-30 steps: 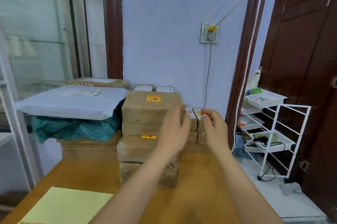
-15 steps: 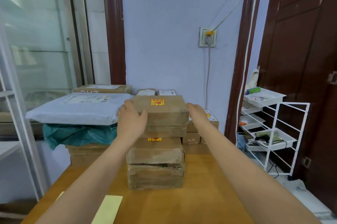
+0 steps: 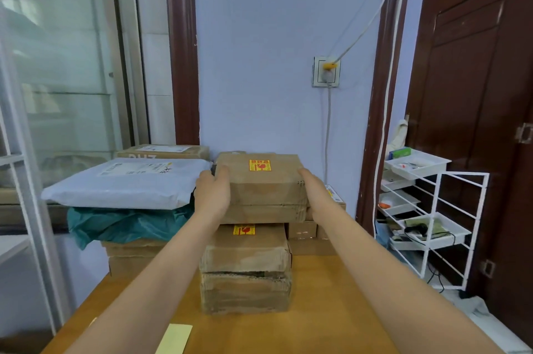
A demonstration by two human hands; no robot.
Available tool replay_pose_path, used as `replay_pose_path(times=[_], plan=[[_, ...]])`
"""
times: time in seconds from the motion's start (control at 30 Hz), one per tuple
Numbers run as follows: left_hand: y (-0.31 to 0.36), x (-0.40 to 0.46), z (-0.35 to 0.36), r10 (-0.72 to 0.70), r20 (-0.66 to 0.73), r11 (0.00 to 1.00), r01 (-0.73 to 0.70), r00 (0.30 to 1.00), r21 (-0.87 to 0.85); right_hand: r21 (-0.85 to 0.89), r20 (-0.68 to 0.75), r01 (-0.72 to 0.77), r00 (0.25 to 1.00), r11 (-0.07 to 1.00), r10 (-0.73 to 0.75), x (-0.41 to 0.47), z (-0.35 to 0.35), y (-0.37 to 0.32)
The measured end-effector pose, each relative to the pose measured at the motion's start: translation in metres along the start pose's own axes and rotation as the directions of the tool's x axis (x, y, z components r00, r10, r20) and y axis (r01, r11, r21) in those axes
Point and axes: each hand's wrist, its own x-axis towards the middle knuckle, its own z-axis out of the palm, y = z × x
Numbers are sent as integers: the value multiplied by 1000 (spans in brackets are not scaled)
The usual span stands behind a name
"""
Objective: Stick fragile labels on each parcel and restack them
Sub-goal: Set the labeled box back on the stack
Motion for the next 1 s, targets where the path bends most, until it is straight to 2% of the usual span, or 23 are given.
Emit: replay_pose_path(times=[0.13,0.2,0.37,0.57,0.77,1.0], plan=[[11,3,4,-94,72,971,108,993,-215,80,-30,46,999,996,-44,-8,-23,-10],[10,2,9,-98,115,944,129,989,-302,94,-35,68,997,993,-65,-15,-35,-14],[25,-28,27,9,112,943,29,994,-333,21,-69,164,984,986,-162,-33,-67,-14],[30,-50,60,90,236,901,22,968,-434,13,-120,237,965,971,-234,-49,-108,-6],[24,-65,96,61,291,901,73,955,-427,18,-187,260,949,965,-253,-60,-144,5],[-2,-95,132,7,340,924,124,940,-361,-20,-265,179,948,984,-178,-62,-178,36]])
